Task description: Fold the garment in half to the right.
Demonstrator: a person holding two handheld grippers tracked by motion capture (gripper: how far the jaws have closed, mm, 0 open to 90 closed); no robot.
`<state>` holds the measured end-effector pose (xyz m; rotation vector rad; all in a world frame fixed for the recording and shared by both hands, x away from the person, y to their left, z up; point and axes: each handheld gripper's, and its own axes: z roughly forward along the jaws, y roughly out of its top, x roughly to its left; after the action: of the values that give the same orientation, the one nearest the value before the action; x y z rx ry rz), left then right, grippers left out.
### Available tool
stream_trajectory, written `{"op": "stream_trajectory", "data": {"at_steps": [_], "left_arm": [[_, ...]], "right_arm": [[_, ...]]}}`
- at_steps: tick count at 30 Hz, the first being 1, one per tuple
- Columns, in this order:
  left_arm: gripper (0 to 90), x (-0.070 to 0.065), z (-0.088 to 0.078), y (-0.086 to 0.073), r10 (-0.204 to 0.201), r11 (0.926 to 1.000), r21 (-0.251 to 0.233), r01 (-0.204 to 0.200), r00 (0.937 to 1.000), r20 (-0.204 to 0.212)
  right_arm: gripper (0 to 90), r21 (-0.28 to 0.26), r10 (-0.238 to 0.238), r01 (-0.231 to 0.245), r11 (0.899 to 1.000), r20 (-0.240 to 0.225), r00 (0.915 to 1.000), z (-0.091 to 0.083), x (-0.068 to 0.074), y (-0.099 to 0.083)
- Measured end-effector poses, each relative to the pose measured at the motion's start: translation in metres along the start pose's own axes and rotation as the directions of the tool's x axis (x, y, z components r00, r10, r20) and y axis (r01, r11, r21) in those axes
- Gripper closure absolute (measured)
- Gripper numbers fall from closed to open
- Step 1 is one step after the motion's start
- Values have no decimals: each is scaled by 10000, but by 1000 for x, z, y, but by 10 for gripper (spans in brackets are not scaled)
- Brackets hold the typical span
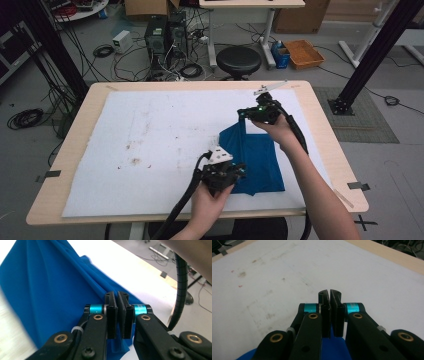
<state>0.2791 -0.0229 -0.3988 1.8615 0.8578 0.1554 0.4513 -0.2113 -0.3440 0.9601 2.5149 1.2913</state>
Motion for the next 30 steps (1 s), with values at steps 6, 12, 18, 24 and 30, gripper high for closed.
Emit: {"op": "stream_trajectory", "data": {"at_steps": [6, 12, 18, 24, 30], "left_arm": [[860, -13, 34, 4, -54, 9994, 345, 46, 9997, 236], [860, -21, 56, 2, -42, 9981, 623, 19, 9993, 369], [860, -22, 69, 1, 29, 9964, 850, -65, 9991, 433], [683, -25, 77, -2, -58, 9985, 555, -4, 9938, 1114], [543, -23, 61, 2, 167, 9998, -141, -149, 9907, 1349]], "right_arm": [[881, 393, 322, -343, 9986, 531, 9981, -16, -29, -24], [881, 1209, 135, -260, 9923, 1037, 9945, -17, -38, -35], [881, 1916, -382, 53, 9815, 1683, 9850, -13, -39, -38], [866, 2735, -1062, 356, 9612, 2477, 9630, -8, -37, -43], [757, 2638, -1251, 343, 9640, 3356, 9337, -22, -35, -47]]}}
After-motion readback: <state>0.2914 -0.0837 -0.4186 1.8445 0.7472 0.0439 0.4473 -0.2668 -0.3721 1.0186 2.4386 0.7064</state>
